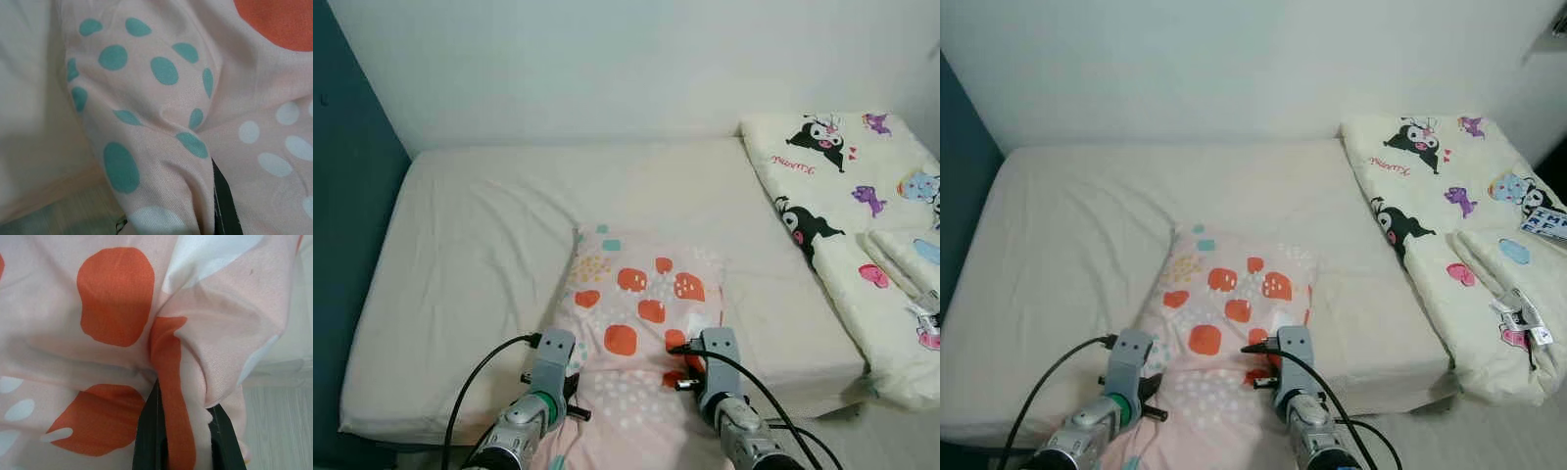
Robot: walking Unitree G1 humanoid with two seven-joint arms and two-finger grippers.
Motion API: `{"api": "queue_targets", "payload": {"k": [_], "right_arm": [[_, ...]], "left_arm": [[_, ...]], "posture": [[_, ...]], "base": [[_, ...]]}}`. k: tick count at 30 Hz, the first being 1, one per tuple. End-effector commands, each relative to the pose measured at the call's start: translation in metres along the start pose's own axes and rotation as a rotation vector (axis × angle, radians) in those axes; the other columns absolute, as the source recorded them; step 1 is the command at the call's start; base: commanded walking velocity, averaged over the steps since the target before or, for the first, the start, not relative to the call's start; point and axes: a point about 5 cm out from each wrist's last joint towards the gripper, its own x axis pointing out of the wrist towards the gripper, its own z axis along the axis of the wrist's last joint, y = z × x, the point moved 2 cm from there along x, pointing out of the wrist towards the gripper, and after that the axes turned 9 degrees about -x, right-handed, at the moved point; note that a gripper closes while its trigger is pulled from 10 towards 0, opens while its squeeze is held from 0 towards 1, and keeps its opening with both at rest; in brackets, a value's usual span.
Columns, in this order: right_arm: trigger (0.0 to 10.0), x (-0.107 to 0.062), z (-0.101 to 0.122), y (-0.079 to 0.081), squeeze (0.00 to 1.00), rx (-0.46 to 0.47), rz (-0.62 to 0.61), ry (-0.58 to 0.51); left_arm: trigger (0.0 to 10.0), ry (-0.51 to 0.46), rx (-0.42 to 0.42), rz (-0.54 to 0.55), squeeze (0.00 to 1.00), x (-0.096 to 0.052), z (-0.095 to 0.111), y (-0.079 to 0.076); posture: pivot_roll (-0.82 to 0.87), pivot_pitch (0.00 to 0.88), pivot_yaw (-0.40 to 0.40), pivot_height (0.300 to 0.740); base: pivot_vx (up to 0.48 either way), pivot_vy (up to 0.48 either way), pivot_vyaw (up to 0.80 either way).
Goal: Clean up the room
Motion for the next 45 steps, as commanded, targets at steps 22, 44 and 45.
{"api": "queue_targets", "payload": {"k": [22,44,45], "right_arm": [[10.0,-0.015,-0.059,0.009,0.00,-0.172,0.068,0.297],[10.0,-0.014,-0.058,0.007,0.00,-0.183,0.065,0.294],[10.0,-0.014,-0.058,0.007,0.00,-0.184,0.065,0.294]], "left_arm": [[10.0,0.300,0.141,-0.059,0.00,-0.009,-0.055,-0.007],[10.0,0.307,0.156,-0.059,0.00,-0.009,-0.055,-0.007],[10.0,0.306,0.156,-0.059,0.00,-0.009,-0.055,-0.007]], "posture": [[0.00,0.016,-0.011,0.740],[0.00,0.022,-0.008,0.740],[0.00,0.022,-0.008,0.740]], "base": [[0.000,0.000,0.00],[0.000,0.000,0.00],[0.000,0.000,0.00]]}}
